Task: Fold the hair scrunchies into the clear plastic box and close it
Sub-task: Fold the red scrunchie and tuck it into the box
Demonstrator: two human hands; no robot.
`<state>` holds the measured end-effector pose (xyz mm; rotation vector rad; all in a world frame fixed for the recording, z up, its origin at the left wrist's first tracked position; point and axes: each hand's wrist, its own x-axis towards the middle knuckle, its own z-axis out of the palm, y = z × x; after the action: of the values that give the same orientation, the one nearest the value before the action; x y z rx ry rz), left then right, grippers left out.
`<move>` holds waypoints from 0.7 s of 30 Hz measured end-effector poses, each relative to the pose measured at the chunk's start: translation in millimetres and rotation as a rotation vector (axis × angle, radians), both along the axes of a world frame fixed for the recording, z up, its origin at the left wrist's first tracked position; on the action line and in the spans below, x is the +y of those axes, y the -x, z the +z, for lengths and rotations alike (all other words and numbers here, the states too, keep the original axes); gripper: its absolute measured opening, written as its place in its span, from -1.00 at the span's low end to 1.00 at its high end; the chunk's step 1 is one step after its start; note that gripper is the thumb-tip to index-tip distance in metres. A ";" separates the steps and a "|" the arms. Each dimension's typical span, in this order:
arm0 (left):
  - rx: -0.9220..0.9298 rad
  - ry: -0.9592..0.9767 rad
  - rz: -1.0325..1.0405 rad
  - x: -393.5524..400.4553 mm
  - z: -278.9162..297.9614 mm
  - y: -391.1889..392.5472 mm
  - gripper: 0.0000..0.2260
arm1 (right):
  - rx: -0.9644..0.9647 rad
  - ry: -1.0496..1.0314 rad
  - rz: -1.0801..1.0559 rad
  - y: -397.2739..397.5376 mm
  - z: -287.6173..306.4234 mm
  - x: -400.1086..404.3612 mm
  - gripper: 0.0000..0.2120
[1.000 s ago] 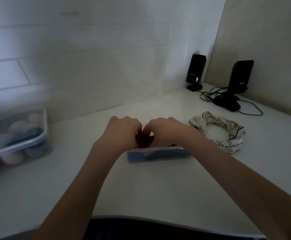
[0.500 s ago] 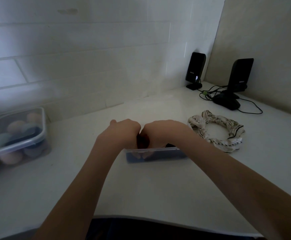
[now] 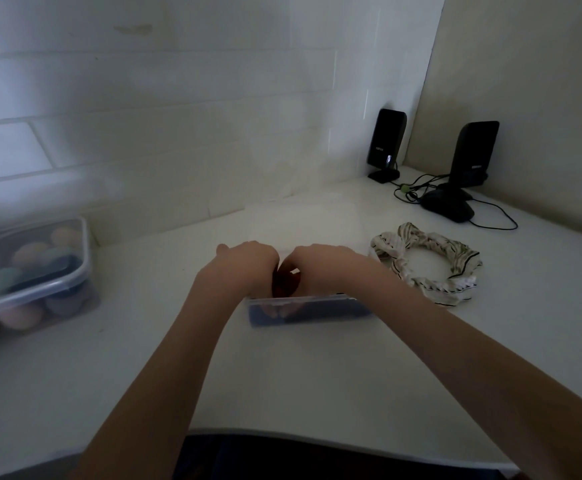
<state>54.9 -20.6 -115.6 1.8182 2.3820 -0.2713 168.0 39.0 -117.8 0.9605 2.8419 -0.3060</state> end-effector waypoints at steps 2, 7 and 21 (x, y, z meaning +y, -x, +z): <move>-0.004 0.025 0.012 -0.4 1.7 -2.0 -0.64 | 0.022 0.061 -0.011 -1.1 -1.9 3.0 -0.55; -0.052 0.055 -0.001 -2.9 3.7 -1.1 -0.56 | 0.154 0.154 0.015 -15.3 0.6 8.7 -0.61; -0.250 0.091 -0.115 -24.6 42.5 -2.6 -0.50 | 1.084 -0.118 -0.498 -104.9 -31.3 26.3 -0.86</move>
<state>57.5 -45.1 -73.1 1.8306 2.0695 -0.1504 272.9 65.4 -149.1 2.0271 3.4510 -0.9719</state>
